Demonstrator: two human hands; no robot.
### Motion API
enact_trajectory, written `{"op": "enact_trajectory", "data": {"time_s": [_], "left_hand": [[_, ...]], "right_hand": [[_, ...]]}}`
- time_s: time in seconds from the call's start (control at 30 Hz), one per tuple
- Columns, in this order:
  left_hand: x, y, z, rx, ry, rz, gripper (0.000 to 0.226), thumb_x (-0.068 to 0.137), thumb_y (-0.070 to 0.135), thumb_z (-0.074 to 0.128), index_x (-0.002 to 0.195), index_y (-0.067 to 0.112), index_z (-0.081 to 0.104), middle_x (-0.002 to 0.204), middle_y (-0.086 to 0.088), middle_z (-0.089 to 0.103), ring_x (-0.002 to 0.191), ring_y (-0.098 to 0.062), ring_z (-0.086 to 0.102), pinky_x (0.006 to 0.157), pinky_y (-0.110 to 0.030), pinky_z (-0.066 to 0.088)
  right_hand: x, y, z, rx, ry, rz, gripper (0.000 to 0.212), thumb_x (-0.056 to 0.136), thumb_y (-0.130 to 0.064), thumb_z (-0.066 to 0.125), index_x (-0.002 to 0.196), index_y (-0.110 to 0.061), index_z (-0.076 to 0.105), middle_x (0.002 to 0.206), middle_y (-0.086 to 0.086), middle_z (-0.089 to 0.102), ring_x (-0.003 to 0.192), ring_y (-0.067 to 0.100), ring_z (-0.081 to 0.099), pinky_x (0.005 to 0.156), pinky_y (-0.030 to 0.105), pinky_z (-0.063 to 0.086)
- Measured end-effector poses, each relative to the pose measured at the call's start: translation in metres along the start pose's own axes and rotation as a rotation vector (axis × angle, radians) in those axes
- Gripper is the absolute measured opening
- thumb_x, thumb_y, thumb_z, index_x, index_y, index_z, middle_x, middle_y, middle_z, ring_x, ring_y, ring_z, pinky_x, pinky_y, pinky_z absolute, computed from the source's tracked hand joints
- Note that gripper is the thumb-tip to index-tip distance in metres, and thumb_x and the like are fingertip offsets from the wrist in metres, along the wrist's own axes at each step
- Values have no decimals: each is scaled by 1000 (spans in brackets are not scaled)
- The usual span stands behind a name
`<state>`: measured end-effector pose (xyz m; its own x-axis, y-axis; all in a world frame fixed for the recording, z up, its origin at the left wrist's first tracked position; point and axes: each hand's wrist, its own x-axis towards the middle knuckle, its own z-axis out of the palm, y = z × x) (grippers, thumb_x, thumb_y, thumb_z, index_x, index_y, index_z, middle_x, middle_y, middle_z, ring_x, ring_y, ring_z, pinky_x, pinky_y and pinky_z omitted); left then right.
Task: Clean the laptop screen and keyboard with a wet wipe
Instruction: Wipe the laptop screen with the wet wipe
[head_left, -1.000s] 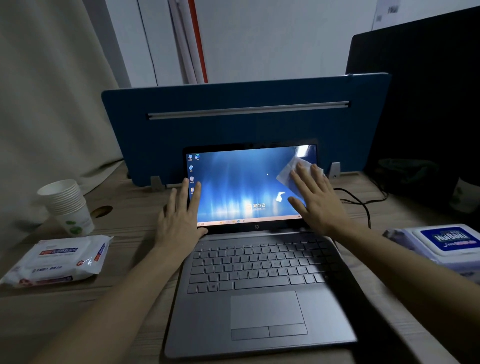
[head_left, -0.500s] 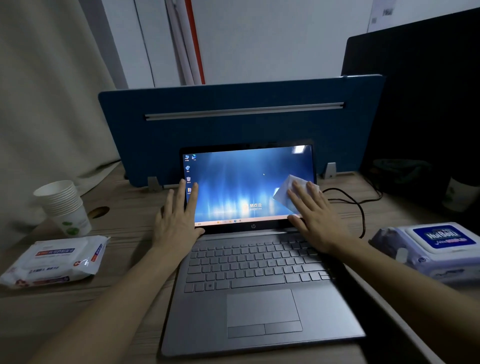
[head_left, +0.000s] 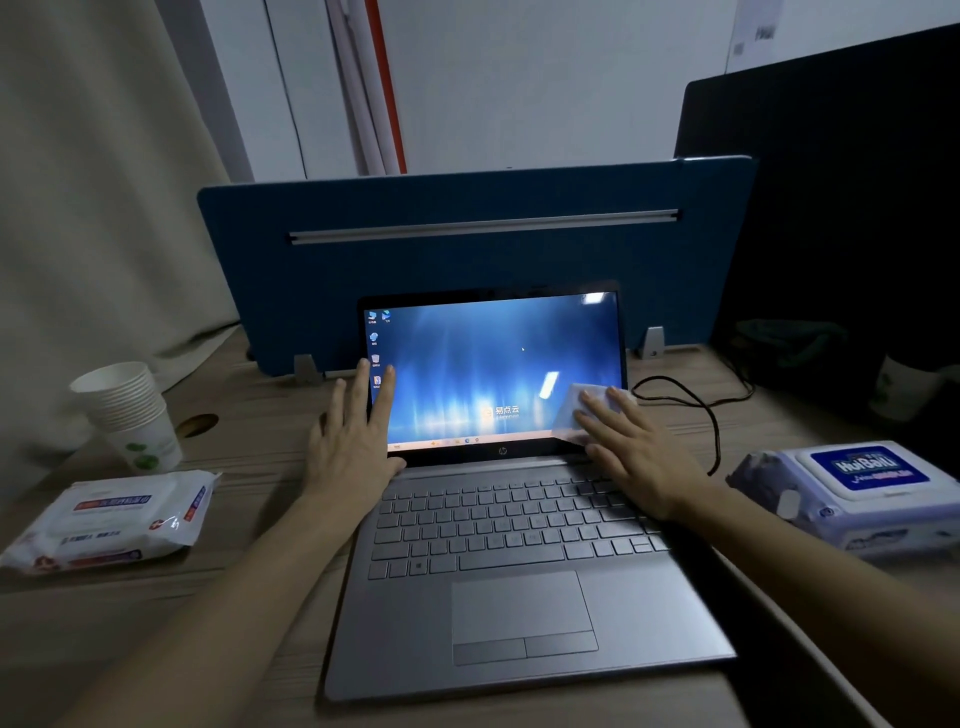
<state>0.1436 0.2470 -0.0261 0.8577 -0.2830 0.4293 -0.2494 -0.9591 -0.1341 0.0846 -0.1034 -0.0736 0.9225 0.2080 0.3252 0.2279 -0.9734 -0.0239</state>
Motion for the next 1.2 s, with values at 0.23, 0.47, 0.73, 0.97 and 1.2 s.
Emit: {"op": "enact_trajectory", "data": {"time_s": [0.23, 0.47, 0.73, 0.97, 1.2], "left_hand": [[-4, 5, -5, -38, 5, -3, 119, 73, 52, 74, 153, 25, -10, 163, -5, -9, 147, -31, 10, 106, -42, 36], [-3, 5, -5, -38, 23, 2, 119, 73, 53, 74, 153, 26, -10, 163, -3, -10, 147, -31, 11, 105, -42, 35], [-4, 4, -2, -58, 12, -9, 120, 73, 53, 75, 153, 26, -10, 163, -4, -9, 147, -31, 10, 106, -43, 35], [-3, 3, 1, -75, 5, -6, 119, 74, 53, 74, 152, 27, -11, 163, -3, -11, 148, -33, 9, 106, -44, 34], [-1, 4, 2, -90, 10, -6, 118, 74, 52, 74, 153, 27, -10, 162, -2, -11, 148, -32, 8, 106, -45, 34]], "right_hand": [[8, -3, -27, -80, -11, 14, 53, 102, -51, 19, 144, -31, 44, 159, -14, 25, 150, 20, 11, 117, 38, 17], [-5, -15, -18, -122, -72, 87, 59, 97, -58, 9, 145, -38, 35, 161, -18, 17, 136, 22, 30, 107, 39, 31], [15, -11, -26, -124, -57, 42, 71, 97, -56, -1, 149, -23, 34, 163, -3, 20, 149, 20, 16, 119, 41, 16], [-1, -18, 0, -34, -43, 90, 76, 97, -59, 1, 154, -10, 13, 163, 2, 3, 150, 17, -13, 122, 44, -7], [16, -15, -10, 32, 12, 92, 64, 103, -47, 15, 153, -10, 2, 163, 3, -5, 146, 11, -24, 120, 38, -17]]}}
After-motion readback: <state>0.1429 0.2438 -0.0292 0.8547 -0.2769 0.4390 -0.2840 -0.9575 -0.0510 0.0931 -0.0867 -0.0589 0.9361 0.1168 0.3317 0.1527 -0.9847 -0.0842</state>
